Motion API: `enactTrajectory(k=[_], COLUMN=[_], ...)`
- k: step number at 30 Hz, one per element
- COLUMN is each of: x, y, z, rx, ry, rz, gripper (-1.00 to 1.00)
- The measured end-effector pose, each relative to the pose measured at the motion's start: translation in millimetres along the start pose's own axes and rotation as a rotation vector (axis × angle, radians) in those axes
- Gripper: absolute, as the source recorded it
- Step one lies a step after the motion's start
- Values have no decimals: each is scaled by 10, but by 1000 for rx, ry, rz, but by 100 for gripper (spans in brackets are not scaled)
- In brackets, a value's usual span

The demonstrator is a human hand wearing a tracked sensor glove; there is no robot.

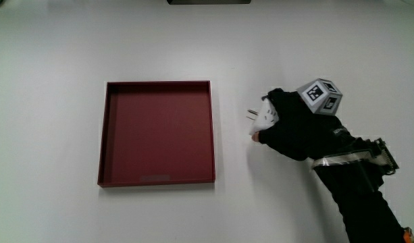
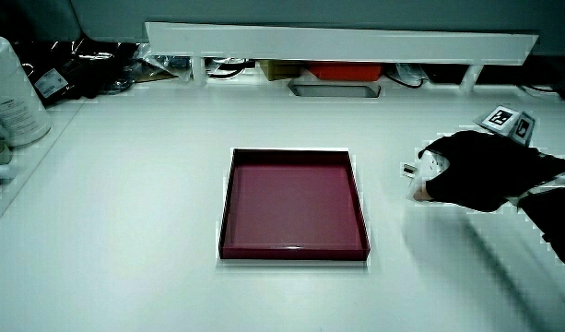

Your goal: Pick socket

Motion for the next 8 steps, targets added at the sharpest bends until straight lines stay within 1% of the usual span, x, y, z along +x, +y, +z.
enactTrajectory(k=[2,3,4,5,6,7,8], x=[-113,-325,-346,-425,-496,-531,-606], y=[40,-37,-6,-4,5,34,33], z=[-33,7,-17,-29,-47,-79,-100], rx=[-10,107,103,100,100,93,86], ry=[-17,-163,-153,-148,-157,-157,-154], rz=[31,89,102,122,128,140,158], gripper=[100,100,100,100,100,100,100])
